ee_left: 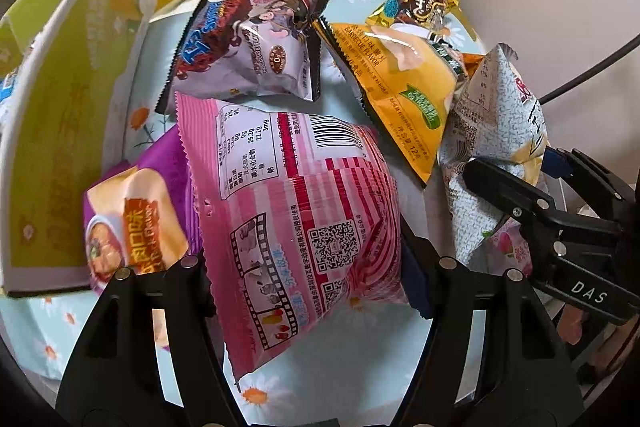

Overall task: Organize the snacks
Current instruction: 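Carry pink bag and grey Oishi bag over the box with both tools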

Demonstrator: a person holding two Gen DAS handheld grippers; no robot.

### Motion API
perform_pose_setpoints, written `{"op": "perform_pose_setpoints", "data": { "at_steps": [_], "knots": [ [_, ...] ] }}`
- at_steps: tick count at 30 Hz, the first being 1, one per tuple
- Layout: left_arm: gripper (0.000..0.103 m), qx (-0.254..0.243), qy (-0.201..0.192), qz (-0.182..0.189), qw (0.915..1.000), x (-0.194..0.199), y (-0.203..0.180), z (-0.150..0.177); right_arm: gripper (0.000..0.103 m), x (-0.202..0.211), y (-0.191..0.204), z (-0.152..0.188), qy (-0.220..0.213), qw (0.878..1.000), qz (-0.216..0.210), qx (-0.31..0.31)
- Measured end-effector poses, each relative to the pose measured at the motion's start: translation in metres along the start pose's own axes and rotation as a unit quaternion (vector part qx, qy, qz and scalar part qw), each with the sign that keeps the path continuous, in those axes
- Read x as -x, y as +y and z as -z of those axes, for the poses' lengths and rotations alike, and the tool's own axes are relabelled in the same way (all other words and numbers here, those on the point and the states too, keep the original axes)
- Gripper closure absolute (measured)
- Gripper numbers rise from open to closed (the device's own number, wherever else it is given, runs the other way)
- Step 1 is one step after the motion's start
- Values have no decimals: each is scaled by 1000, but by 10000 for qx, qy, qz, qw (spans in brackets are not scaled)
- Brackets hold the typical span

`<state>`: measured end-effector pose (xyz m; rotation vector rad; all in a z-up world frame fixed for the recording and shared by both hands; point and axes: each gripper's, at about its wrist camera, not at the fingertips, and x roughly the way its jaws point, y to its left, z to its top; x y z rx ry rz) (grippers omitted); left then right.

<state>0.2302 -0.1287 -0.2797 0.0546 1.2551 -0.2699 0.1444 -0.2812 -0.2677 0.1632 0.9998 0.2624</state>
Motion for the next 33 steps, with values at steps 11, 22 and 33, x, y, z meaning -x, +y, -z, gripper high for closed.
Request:
{"op": "perform_pose_setpoints", "data": {
  "at_steps": [11,22,33],
  "knots": [
    [39,206,-450,-113,9987,49,-4,10,41,43,16,-2,-270,9993,-144,226],
    [39,629,-1314,-237,9891,134,16,16,41,109,73,-27,-869,9910,-372,943],
    [39,843,-1870,-416,9779,196,117,-1,41,120,169,-69,-1305,9810,-418,1373]
  ]
}}
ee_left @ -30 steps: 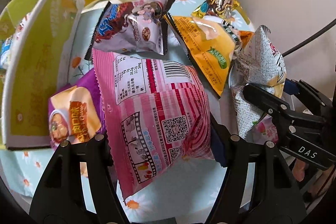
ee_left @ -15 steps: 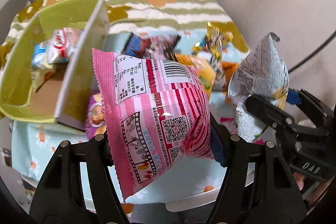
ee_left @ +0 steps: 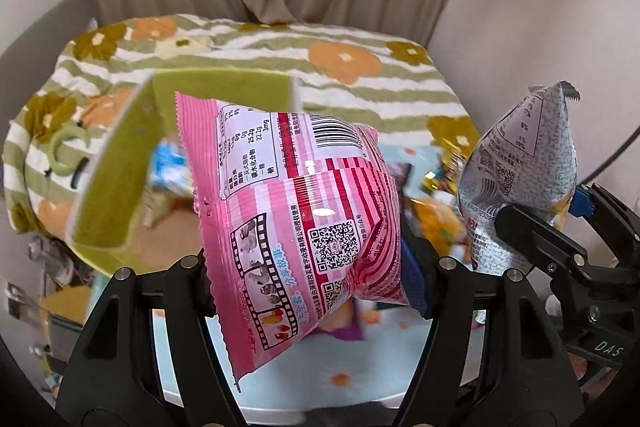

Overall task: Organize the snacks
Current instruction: 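Carry pink bag and grey Oishi bag over the box with both tools, then release pink bag with left tool while right tool releases Oishi bag into box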

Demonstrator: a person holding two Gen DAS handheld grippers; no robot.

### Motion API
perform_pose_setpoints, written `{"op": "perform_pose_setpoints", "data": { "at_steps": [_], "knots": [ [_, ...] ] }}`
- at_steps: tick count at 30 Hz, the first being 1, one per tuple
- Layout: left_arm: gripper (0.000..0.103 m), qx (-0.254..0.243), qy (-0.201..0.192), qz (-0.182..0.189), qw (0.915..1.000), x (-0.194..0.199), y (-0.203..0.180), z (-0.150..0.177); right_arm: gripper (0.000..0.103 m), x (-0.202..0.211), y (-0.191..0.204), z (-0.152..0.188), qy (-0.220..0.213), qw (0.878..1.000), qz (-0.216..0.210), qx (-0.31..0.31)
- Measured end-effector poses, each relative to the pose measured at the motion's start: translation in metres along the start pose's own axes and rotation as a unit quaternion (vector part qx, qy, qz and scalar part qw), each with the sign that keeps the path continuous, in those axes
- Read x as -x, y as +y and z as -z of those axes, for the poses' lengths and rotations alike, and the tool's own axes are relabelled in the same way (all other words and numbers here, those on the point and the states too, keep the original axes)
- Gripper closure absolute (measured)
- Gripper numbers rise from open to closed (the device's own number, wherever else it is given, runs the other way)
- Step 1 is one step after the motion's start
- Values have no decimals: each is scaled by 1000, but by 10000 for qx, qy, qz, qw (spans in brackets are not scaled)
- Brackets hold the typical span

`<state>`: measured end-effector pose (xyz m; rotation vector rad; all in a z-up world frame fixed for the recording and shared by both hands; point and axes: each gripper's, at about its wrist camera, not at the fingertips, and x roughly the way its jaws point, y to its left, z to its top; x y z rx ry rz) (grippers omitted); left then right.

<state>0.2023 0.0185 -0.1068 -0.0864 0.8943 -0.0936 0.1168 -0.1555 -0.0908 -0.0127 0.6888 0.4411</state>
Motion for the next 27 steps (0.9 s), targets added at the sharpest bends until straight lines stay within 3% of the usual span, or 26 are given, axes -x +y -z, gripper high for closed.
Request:
{"op": "perform_pose_setpoints", "data": {
  "at_steps": [6,13,18,20,22,24,27],
  "knots": [
    [39,146,20,-196,9997,0,77,-20,41,-45,46,-30,113,9997,-182,-106],
    [39,268,487,-231,9982,-36,159,-25,41,-97,87,-49,464,9976,-304,-425],
    [38,67,872,34,9962,-67,177,-19,41,-119,98,-49,715,9948,-182,-709],
    [31,-79,1023,81,9947,-76,176,-17,41,-125,101,-47,809,9936,-93,-785],
    [6,-248,1109,-95,9935,-81,173,-12,41,-129,102,-45,892,9925,-29,-830],
    [2,-306,1096,-210,9933,-82,176,-9,41,-133,102,-41,978,9915,62,-850],
    [2,-161,1166,-64,9930,-80,183,-4,41,-137,100,-36,1088,9896,51,-935]
  ]
}}
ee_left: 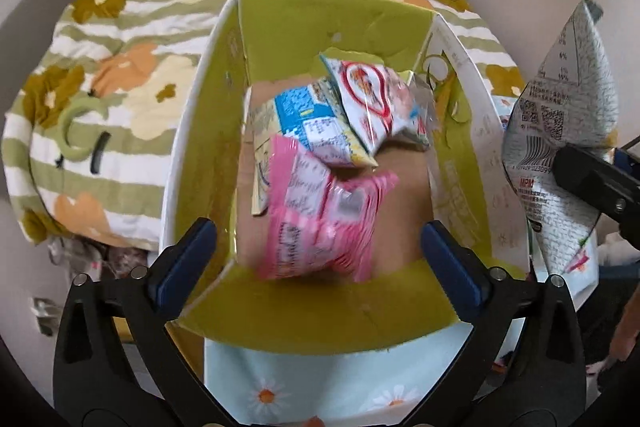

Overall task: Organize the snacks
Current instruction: 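Release pink bag with left tool while right tool releases Oishi bag into box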

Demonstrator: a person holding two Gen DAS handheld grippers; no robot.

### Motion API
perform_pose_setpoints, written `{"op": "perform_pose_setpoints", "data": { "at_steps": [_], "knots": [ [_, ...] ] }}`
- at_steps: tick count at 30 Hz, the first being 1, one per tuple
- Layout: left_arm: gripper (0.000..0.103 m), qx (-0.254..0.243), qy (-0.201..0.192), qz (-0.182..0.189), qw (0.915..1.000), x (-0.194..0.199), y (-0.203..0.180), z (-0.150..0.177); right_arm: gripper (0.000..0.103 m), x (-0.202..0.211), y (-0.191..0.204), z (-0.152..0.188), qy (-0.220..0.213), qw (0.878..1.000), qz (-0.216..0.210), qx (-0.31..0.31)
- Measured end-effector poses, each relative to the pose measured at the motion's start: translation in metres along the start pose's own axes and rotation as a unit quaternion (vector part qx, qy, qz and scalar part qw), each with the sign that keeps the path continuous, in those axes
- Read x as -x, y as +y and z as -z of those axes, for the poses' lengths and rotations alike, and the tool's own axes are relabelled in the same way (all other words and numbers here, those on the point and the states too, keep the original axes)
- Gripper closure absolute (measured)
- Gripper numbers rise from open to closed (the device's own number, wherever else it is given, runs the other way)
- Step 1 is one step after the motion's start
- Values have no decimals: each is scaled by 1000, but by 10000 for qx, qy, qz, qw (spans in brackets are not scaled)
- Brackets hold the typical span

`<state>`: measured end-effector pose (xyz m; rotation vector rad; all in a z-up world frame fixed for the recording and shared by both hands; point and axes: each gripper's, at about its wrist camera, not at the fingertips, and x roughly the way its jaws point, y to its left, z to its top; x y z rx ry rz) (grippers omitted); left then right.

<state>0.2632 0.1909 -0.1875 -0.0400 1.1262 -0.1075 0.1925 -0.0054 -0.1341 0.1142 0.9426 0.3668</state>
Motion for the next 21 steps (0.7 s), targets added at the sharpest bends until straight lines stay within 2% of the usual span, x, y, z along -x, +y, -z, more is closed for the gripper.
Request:
{"op": "perform_pose_setpoints", "data": {
  "at_steps": [6,11,16,21],
  "knots": [
    [2,187,-29,-68,9998,9,9,10,41,5,8,-5,-51,9996,-95,272],
    [2,302,-94,-207,9993,19,10,13,41,-12,13,-19,312,9974,-599,261],
    [2,411,-82,-518,9978,23,19,18,41,-43,15,-20,675,9947,-721,301],
    [2,511,-57,-550,9972,22,27,24,41,-64,16,-20,843,9933,-712,333]
  ]
}}
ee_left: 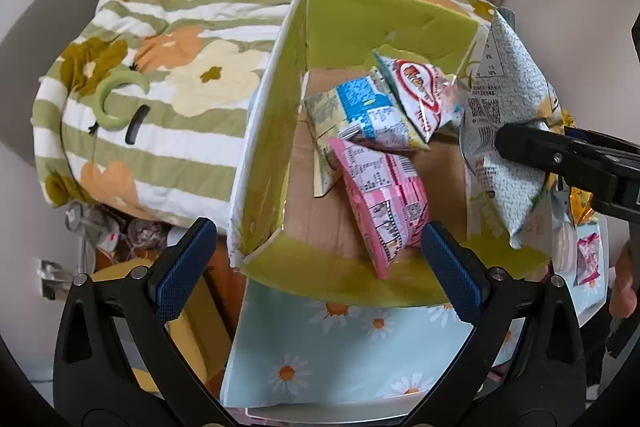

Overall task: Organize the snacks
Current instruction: 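Release pink bag with left tool while right tool releases Oishi bag into box, then move both tools back toward the remaining snacks on the tray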

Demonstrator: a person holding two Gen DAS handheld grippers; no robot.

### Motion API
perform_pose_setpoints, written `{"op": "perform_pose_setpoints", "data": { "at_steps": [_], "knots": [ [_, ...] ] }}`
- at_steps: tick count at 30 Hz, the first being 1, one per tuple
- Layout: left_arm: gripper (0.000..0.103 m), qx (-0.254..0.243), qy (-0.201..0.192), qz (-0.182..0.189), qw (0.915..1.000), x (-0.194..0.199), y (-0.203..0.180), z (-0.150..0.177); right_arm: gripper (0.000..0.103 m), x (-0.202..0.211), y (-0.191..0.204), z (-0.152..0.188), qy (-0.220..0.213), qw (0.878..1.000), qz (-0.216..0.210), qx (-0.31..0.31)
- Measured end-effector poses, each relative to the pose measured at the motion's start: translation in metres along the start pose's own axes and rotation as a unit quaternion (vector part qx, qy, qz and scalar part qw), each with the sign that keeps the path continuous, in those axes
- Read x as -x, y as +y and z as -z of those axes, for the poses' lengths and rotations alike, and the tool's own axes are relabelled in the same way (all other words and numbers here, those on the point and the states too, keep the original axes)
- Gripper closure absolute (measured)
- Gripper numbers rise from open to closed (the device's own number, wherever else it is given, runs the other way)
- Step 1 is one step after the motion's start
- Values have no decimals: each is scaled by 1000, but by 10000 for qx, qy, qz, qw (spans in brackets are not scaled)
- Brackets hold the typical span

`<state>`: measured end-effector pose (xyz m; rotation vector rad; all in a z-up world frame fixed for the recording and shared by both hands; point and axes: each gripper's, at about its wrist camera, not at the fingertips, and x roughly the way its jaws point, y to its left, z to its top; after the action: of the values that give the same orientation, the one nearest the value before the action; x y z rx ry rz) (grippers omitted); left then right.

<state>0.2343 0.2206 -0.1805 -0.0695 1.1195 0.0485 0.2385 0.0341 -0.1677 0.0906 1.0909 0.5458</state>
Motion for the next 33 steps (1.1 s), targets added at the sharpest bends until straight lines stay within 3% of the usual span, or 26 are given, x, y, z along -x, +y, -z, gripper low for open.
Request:
{"op": "perform_pose_setpoints", "data": {
  "at_steps": [3,4,5,9,16,22,33],
  "knots": [
    [2,73,32,43,10000,-4,3,2,28,-2,-1,3,-85,9999,-20,-59],
    [2,83,37,55,9999,-5,3,3,14,-2,-2,5,-133,9999,7,-96],
    [2,84,40,62,9999,-6,2,4,8,0,-3,7,-183,9998,27,-111],
    [2,28,50,80,10000,-7,-3,8,8,7,-5,17,-404,9990,153,-113],
    [2,-82,-9,181,9998,2,-10,11,8,15,-6,31,-328,9986,375,-172],
    [2,-191,-147,239,9994,20,-10,7,8,39,1,35,-552,9970,492,-223],
    [2,-469,-407,733,9954,45,-44,7,8,93,-4,54,-1002,9896,963,-372]
  ]
}}
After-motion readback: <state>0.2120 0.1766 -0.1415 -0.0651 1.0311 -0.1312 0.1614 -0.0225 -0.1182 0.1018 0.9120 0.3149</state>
